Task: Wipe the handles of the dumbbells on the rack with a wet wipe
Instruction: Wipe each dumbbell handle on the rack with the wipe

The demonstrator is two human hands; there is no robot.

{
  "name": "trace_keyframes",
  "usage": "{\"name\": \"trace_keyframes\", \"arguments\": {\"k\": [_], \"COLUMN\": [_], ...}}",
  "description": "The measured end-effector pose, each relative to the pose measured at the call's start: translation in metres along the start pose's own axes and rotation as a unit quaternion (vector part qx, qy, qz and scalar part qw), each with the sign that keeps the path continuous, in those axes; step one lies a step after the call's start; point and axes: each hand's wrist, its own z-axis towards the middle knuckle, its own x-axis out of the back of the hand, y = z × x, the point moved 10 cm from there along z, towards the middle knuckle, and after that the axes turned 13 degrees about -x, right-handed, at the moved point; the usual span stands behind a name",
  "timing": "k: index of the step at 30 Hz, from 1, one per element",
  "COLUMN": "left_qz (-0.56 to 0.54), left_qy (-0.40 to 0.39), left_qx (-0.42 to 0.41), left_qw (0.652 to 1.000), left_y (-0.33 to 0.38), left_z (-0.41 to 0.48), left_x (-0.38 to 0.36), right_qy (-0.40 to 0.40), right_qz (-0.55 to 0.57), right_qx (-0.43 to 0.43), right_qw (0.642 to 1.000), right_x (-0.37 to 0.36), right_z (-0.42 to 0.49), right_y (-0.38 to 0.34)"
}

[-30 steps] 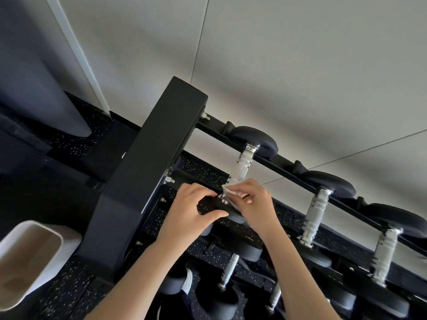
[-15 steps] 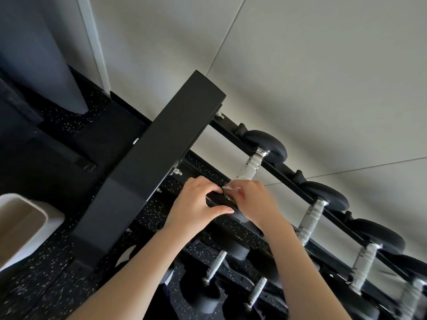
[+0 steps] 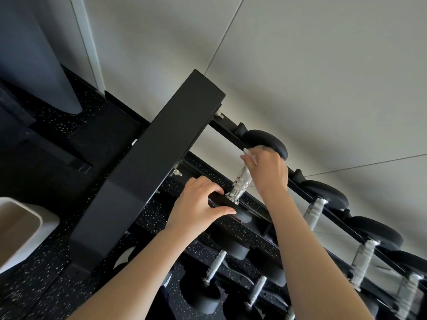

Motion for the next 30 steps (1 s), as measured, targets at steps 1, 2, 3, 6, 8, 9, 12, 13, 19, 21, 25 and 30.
{"name": "trace_keyframes", "arguments": {"k": [1,2,3,6,8,9,12,13,19,21,25,30], "left_qz": [0.001,0.002,0.004,0.007,0.01,0.011,0.016,0.017,0.032,0.045,0.079,0.177], "left_qy": [0.0,0.0,0.001,-0.002,-0.005,-0.007,-0.01,-0.011,-0.029,-0.042,-0.056,-0.056], "left_qx": [0.0,-0.001,-0.003,-0.005,-0.005,-0.005,-0.005,-0.007,-0.018,-0.022,-0.045,-0.132], "left_qw": [1.0,1.0,1.0,1.0,1.0,1.0,1.0,1.0,0.999,0.998,0.994,0.974], "left_y": [0.0,0.0,0.001,0.002,0.002,0.002,0.003,0.003,0.005,0.007,0.014,0.044], "left_z": [0.0,0.0,0.0,0.0,0.001,0.001,0.002,0.002,0.003,0.004,0.007,0.009], "left_x": [0.0,0.0,0.001,0.001,0.001,0.0,0.001,0.001,-0.001,-0.002,-0.003,-0.008], "right_qy": [0.022,0.045,0.068,0.114,0.138,0.145,0.142,0.138,0.084,0.049,-0.04,-0.024], "right_qz": [0.012,0.023,0.036,0.102,0.146,0.166,0.217,0.231,0.284,0.315,0.374,0.462], "right_qx": [-0.005,-0.006,-0.005,-0.012,-0.007,-0.002,0.001,-0.001,-0.013,-0.03,-0.09,-0.186], "right_qw": [1.0,0.999,0.997,0.988,0.98,0.975,0.966,0.963,0.955,0.947,0.922,0.867], "right_x": [0.002,0.003,0.004,0.005,0.005,0.004,0.002,0.001,-0.014,-0.019,-0.025,-0.017], "right_z": [0.0,-0.003,-0.006,-0.015,-0.018,-0.018,-0.023,-0.026,-0.056,-0.065,-0.076,-0.097], "right_y": [0.001,0.002,0.003,0.008,0.013,0.016,0.023,0.024,0.029,0.032,0.041,0.085]}}
